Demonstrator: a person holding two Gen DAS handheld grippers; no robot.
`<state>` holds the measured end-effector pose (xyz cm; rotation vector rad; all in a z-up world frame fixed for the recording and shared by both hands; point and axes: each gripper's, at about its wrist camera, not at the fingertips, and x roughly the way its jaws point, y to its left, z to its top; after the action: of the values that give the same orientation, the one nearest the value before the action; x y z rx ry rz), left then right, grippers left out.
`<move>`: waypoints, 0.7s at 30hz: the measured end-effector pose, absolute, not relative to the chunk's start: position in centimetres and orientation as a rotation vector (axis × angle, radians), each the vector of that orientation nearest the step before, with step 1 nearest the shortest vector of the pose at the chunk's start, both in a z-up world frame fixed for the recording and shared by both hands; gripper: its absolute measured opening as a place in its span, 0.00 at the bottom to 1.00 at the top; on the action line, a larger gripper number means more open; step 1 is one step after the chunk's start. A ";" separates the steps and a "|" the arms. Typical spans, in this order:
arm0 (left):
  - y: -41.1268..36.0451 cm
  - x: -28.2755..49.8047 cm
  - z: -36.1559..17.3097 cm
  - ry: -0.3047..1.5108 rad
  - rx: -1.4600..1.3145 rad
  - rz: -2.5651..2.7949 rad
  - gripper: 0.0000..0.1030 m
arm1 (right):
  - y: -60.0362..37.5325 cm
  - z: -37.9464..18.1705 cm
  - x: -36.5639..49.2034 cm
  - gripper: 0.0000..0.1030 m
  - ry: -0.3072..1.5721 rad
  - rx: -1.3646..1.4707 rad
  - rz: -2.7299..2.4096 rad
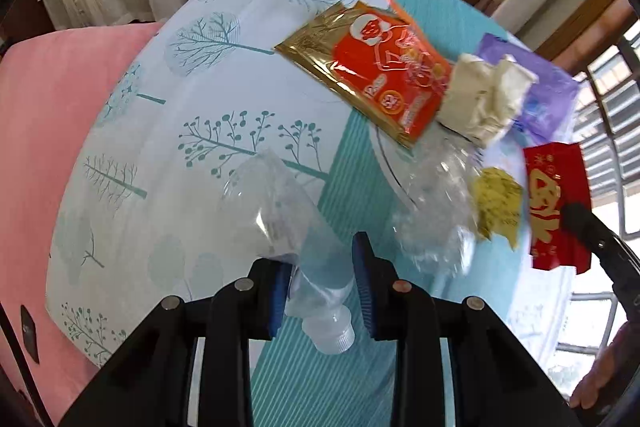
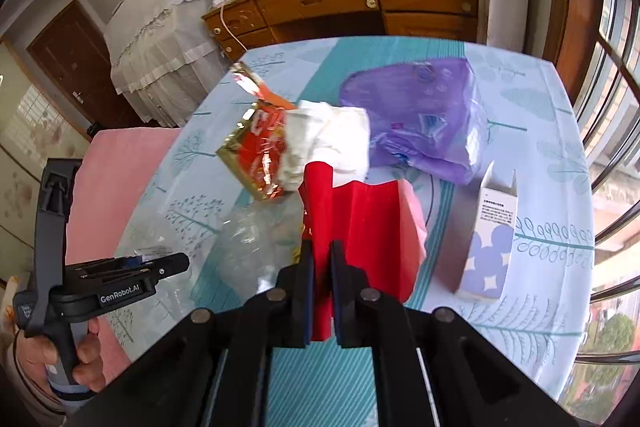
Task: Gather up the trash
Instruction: 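Grasp the clear plastic bottle with the left tool while the right tool grasps the red envelope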
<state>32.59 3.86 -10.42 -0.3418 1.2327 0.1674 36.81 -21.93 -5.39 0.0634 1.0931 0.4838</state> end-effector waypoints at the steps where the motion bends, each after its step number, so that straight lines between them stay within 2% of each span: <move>1: 3.9 32.1 -9.8 1.224 -0.340 0.149 0.27 | -21.7 -5.1 36.4 0.07 1.089 0.061 0.483; 11: 5.1 25.1 -4.5 1.115 -0.375 -0.061 0.27 | -19.1 -1.4 28.3 0.06 1.022 0.102 0.441; 21: 6.1 15.5 -1.0 1.050 -0.258 -0.203 0.27 | -13.9 1.2 17.4 0.06 0.978 0.070 0.425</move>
<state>15.53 6.08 -1.03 -0.2584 1.0496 -0.2025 17.39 -13.95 1.20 0.0704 0.9780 0.4255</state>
